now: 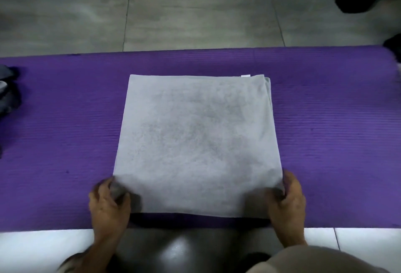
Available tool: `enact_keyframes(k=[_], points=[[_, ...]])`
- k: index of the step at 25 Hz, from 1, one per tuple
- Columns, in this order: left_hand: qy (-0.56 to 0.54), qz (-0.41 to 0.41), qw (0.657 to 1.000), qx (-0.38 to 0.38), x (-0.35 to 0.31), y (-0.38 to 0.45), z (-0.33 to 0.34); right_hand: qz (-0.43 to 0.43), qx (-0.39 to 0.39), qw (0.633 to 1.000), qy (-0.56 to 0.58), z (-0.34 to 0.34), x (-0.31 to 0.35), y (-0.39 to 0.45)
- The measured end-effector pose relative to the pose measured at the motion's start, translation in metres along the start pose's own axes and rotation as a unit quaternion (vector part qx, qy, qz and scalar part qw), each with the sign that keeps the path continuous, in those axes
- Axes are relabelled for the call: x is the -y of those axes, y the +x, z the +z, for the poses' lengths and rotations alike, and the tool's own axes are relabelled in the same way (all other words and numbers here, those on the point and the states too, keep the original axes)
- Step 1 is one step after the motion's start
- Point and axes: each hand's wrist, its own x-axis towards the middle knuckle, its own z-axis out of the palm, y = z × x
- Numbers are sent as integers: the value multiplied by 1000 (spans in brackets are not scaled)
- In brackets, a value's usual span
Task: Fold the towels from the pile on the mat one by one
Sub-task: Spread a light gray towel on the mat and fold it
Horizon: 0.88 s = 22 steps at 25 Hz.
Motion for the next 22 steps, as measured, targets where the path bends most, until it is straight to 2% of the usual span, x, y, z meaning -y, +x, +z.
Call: enact_keyframes(k=[2,6,8,11,14,17,18,19,22], points=[[-58,-129,990,19,-3,2,-4,131,42,978,159,-8,11,5],[-241,-261,927,123,10,7,-18,204,101,958,173,-27,11,15],[-274,-285,905,155,16,7,-26,226,138,941,212,-36,6,18],[-297,-293,887,197,16,3,-42,247,240,908,240,-48,-1,12],[-274,-303,873,265,14,-1,-63,259,288,889,242,-68,-17,6],[-257,-328,829,373,4,-9,-89,300,334,845,290,-95,-16,5],[-258,-339,818,387,-2,-8,-95,307,330,835,316,-101,-11,8],[-283,-348,810,379,-9,-4,-98,309,320,827,343,-102,-1,14],[-405,-356,794,281,-34,28,-88,307,289,809,410,-90,44,40]])
